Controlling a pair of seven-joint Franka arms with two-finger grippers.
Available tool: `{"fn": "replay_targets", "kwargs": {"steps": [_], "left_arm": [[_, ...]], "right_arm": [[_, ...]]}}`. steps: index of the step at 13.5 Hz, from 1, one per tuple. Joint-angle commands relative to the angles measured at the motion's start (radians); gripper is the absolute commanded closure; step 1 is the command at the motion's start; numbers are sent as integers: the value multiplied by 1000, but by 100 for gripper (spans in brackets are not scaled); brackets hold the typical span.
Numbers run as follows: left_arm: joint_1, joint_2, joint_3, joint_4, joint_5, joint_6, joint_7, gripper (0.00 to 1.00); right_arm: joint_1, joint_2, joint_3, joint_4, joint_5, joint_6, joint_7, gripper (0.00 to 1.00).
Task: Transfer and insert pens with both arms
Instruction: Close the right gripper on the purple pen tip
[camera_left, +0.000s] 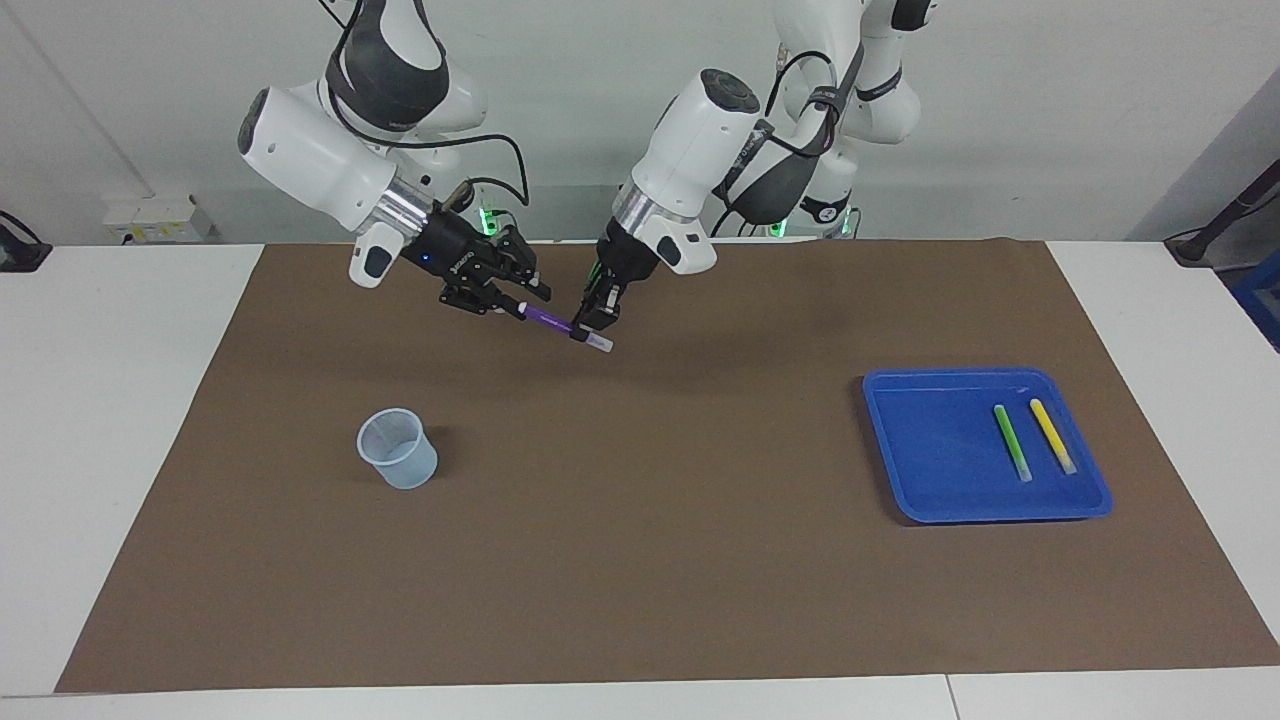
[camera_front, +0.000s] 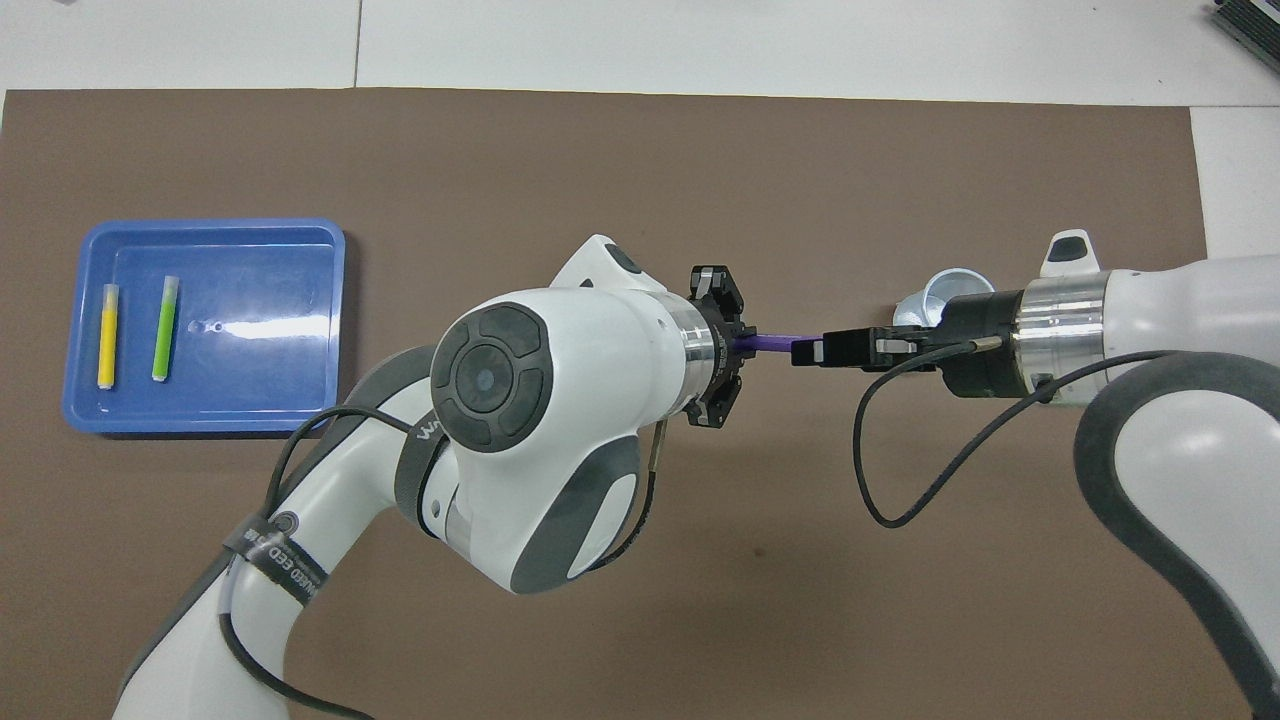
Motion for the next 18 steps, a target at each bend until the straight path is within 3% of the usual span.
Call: {"fn": "replay_targets", "kwargs": {"steps": [1, 18], "left_arm": [[-13, -2, 6, -7, -21, 32, -11, 98], [-14, -2, 6, -9, -19, 34, -8, 97]], "right_arm": [[-12, 13, 7, 15, -11, -3, -40, 62], [-10, 34, 9, 55, -61, 0, -65, 63]]}}
